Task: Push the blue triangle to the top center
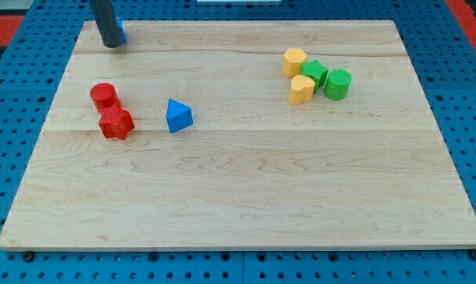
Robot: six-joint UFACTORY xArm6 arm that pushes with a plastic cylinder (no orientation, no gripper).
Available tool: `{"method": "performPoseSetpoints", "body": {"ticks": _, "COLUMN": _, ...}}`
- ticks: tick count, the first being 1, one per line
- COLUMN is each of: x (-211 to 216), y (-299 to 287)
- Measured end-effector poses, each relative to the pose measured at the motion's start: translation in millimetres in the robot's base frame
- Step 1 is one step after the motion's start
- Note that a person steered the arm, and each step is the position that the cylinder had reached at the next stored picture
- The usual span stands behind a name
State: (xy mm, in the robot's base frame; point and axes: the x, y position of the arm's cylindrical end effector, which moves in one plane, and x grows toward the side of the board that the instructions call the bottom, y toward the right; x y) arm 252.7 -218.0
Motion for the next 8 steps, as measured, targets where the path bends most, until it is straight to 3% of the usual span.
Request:
{"method": "performPoseSetpoints", "body": {"ticks": 1, "x": 5.9, "y": 7.7}}
{"method": "performPoseSetpoints", "body": {"ticks": 2, "x": 63.9, "y": 82.6}}
{"method": "performPoseSetpoints", "body": {"ticks": 3, "x": 92.7, "y": 140.9}}
{"method": "performPoseSetpoints", "body": {"ticks": 4, "x": 181.7, "y": 214.2}}
{"method": "performPoseSetpoints", "body": {"ticks": 5, "x": 225.9, "y": 161.7}}
{"method": "performPoseSetpoints", "body": {"ticks": 6, "x": 240.9, "y": 131.4}}
{"method": "performPoseSetpoints", "body": {"ticks": 7, "x": 174.3, "y": 125.1}}
{"method": "performPoseSetpoints", "body": {"ticks": 8, "x": 141.7, "y": 119.2}}
